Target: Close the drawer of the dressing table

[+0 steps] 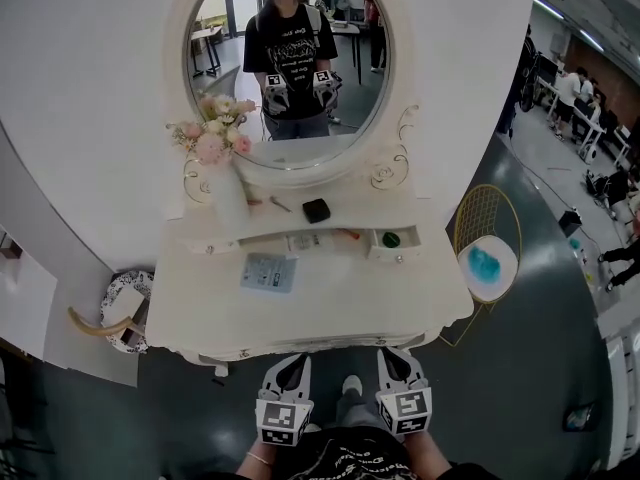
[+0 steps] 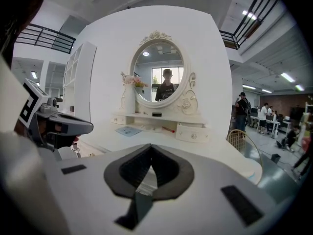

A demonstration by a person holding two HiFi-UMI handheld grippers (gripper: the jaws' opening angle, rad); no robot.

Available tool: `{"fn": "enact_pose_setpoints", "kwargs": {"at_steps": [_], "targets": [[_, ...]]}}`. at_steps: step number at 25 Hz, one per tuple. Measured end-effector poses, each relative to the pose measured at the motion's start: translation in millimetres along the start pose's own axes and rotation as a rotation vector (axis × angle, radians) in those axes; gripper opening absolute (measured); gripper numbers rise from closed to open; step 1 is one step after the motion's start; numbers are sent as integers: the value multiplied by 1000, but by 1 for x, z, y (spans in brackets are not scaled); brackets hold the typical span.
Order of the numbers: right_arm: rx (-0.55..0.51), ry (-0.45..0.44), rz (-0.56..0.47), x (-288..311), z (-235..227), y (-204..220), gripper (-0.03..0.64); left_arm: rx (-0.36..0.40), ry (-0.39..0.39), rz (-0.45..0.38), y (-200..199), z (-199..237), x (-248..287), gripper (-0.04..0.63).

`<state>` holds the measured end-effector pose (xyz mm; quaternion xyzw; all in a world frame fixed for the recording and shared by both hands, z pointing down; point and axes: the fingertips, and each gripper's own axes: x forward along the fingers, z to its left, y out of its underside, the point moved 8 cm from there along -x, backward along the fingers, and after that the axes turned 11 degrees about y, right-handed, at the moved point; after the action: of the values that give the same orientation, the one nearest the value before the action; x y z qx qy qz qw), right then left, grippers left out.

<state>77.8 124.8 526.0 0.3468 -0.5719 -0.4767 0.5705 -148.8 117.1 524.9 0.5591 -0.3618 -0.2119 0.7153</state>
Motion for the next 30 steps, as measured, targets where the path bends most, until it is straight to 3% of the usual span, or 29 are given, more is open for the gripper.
{"fn": "enact_pose_setpoints", "kwargs": {"at_steps": [30], "targets": [[50, -59, 37, 151, -116, -30, 11, -17, -95, 3, -53, 18, 153, 17]]}}
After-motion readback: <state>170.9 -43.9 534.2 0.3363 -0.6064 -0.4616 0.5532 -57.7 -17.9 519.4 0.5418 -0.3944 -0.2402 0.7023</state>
